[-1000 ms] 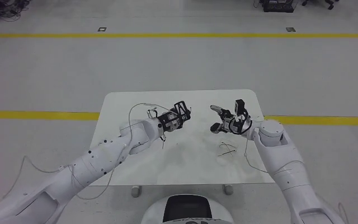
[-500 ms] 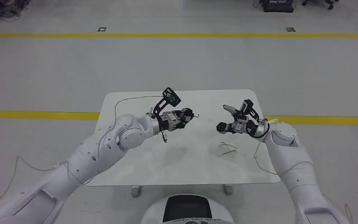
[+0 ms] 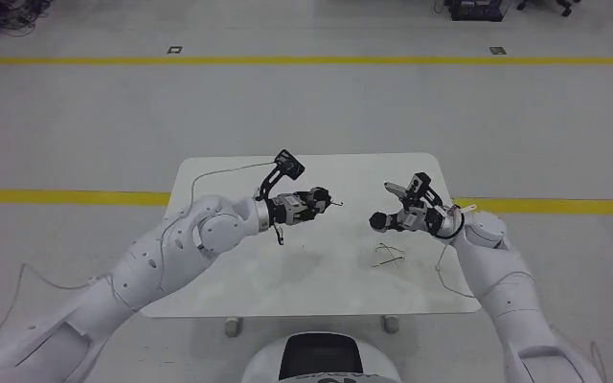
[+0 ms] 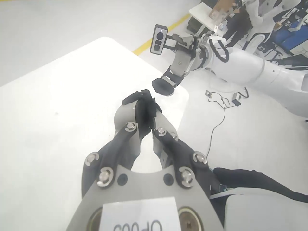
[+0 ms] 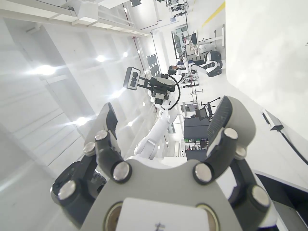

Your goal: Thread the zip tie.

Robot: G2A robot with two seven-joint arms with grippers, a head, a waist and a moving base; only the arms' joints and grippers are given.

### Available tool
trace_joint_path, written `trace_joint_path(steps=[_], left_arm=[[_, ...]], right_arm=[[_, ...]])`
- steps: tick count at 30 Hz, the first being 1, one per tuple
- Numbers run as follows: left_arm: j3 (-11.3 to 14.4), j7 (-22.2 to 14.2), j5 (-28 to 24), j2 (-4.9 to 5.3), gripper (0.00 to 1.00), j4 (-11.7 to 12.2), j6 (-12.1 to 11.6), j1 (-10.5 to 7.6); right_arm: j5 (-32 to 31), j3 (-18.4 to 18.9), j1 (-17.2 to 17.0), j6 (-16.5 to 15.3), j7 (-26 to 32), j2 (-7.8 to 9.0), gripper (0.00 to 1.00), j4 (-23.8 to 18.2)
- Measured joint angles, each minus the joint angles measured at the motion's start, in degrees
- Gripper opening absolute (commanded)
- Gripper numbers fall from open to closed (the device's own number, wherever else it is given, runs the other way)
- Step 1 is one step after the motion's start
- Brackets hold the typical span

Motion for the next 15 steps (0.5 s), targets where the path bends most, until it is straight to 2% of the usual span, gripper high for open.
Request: trace_joint_path(steps=[2,4,5,7,10,13,15], left_arm=[[0.0,0.0,-0.1,-0.01,0.0,0.0,0.0,0.05],[-0.7,1.2,-2.4,-0.22,0.0,0.9,1.0,1.33],[-1.2,1.3,-4.9,-0.32,0.0,1.4,1.5,1.89],[-2.0,0.4,-13.3,-0.6,0.0,1.9,1.8,2.97],[-2.9,-2.6,-24.8,-0.95,0.0,2.4,0.1,4.3],[-3.6,-5.9,-32.2,-1.26,0.0,2.8,0.0,4.99],[-4.2,-6.7,-35.9,-1.54,0.0,3.2,0.0,5.7]], right_arm=[[0.0,0.0,0.0,0.0,0.0,0.0,1.0,0.0],[0.0,0.0,0.0,0.0,0.0,0.0,1.0,0.0],[-0.1,0.0,-0.1,-0.1,-0.3,0.0,1.0,-0.2],[-2.2,-0.2,-0.8,-1.6,-2.6,0.16,1.0,-1.6],[-3.0,-0.1,-1.8,-4.2,-2.5,0.4,1.0,-2.5],[-4.3,-0.2,-2.0,-7.6,-2.2,0.61,1.0,-1.9],[-4.3,-0.5,-2.0,-9.8,-2.3,0.58,1.0,-1.4]])
